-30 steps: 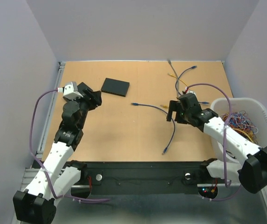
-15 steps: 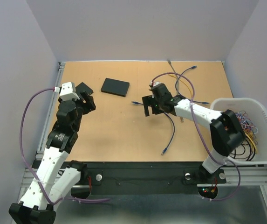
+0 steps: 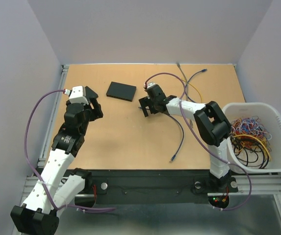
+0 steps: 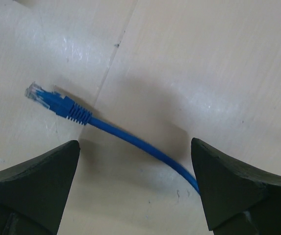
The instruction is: Insert the plug into the switch port
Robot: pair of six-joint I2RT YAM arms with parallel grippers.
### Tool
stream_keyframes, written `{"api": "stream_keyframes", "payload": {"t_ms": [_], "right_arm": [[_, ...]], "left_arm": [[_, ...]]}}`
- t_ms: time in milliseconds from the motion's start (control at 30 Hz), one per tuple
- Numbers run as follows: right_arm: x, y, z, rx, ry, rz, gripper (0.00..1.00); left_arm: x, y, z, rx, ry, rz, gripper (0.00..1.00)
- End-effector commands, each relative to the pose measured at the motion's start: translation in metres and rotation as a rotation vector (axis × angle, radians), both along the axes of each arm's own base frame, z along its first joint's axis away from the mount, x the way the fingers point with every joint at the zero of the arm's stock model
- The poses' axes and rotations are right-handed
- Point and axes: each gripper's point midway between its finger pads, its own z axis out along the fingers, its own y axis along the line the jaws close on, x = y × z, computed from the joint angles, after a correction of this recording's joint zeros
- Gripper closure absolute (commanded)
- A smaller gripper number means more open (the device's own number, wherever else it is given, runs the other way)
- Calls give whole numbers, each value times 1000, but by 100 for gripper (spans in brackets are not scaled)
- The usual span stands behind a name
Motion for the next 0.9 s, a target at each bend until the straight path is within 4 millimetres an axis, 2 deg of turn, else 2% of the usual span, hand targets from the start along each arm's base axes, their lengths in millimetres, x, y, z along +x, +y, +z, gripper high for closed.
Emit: {"api": "stream_keyframes", "payload": {"t_ms": [0,267,367,500,633,733,767,833,867], "right_arm": [[27,15,11,16,-81,8,0],[37,23,-3,18,-71,19,2],[37,25,-8,17,-69,27,9],[34,31,-16,28,-54,64,13],[32,32,-17,33,-62,84,27],[34,35,-18,61,-86,95,41],[33,36,-20,66,-84,100,49],[31,39,-22,80,-79,112,57],[29,40,-24,89,-76,120,64]], "left_arm": [[1,-4,7,4,-29,-27,22],[2,-7,4,4,-17,-42,22],[3,-8,3,4,-14,-43,22],[4,-7,2,6,-10,-40,22],[5,-10,0,6,2,-54,22],[3,-11,0,2,1,-61,22],[3,-10,1,0,-4,-57,22],[2,-10,2,1,-6,-53,22],[3,-10,2,0,-6,-53,22]]}}
